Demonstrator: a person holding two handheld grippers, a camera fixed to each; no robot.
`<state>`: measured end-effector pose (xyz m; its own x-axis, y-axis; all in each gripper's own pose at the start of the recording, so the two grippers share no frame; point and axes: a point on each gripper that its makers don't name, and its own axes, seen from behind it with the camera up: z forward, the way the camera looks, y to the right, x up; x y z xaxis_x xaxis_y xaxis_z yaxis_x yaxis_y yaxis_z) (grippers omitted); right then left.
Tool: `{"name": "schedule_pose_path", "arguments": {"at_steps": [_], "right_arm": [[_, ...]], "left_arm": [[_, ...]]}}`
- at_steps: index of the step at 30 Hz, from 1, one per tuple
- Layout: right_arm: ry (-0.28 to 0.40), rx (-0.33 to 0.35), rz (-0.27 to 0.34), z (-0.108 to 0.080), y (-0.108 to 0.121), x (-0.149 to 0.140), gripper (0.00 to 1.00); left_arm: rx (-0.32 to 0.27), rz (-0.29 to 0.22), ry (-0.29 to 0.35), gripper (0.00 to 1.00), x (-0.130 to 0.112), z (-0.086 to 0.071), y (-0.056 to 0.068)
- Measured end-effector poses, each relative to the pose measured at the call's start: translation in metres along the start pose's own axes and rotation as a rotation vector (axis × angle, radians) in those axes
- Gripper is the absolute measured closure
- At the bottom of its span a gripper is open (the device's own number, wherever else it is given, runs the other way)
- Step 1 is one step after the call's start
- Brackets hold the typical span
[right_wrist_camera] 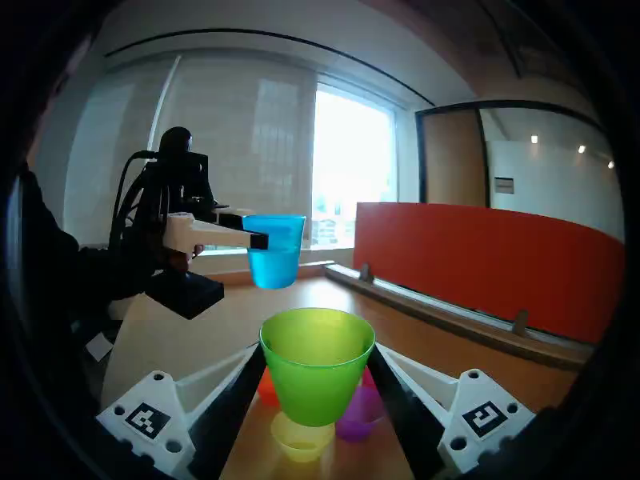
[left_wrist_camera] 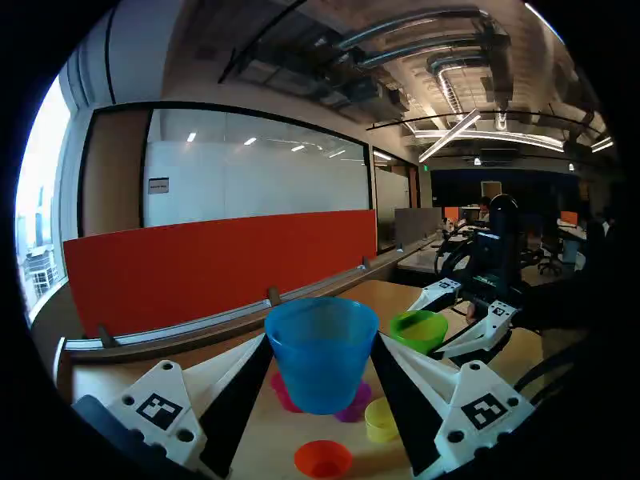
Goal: Pour water
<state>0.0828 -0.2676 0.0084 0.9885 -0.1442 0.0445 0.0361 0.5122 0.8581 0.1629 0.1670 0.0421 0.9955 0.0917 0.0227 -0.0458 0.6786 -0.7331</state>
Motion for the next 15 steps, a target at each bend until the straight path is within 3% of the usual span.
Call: {"name": "schedule_pose_path", "arguments": {"at_steps": [15], "right_arm": [[0.007, 0.054, -0.009, 0.008, -0.015, -0.003, 0.09]], "left_arm": [[-0.009, 0.032, 0.033, 0.15, 0.000, -0.009, -0.001]]}}
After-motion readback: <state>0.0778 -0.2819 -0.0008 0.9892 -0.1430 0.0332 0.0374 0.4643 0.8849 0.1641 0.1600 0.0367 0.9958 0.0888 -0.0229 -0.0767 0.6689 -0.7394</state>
